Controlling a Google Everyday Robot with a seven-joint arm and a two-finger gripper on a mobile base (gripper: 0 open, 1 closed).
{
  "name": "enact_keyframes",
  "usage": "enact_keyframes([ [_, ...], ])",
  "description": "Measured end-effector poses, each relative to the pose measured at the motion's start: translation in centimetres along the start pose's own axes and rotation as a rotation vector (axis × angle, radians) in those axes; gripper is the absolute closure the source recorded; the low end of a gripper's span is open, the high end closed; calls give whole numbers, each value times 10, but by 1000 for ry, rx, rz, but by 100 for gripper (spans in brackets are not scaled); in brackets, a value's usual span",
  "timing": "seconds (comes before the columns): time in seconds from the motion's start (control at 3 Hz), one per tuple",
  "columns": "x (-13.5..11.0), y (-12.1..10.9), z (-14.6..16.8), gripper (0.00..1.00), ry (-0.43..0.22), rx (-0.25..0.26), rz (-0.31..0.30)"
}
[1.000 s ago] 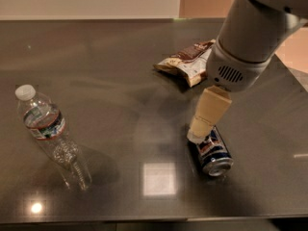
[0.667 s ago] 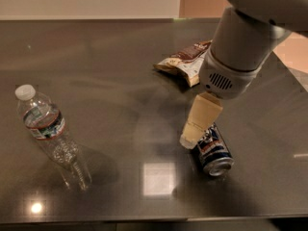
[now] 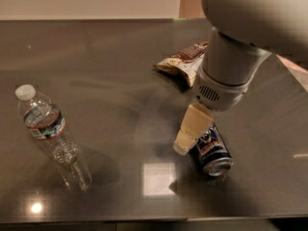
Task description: Place pepsi can upright
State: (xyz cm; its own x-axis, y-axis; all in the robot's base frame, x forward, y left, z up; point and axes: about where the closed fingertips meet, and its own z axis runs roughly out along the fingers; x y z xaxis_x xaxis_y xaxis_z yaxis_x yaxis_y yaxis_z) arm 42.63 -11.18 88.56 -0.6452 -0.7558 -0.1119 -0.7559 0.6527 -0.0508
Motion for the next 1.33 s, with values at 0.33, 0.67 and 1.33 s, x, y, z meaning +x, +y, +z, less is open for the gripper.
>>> enact_keyframes([
  [0.33, -2, -9, 4, 0, 19, 26, 81],
  [0.67, 0, -22, 9, 0, 24, 24, 186],
  [1.33, 11, -30, 21, 0, 90, 23, 333],
])
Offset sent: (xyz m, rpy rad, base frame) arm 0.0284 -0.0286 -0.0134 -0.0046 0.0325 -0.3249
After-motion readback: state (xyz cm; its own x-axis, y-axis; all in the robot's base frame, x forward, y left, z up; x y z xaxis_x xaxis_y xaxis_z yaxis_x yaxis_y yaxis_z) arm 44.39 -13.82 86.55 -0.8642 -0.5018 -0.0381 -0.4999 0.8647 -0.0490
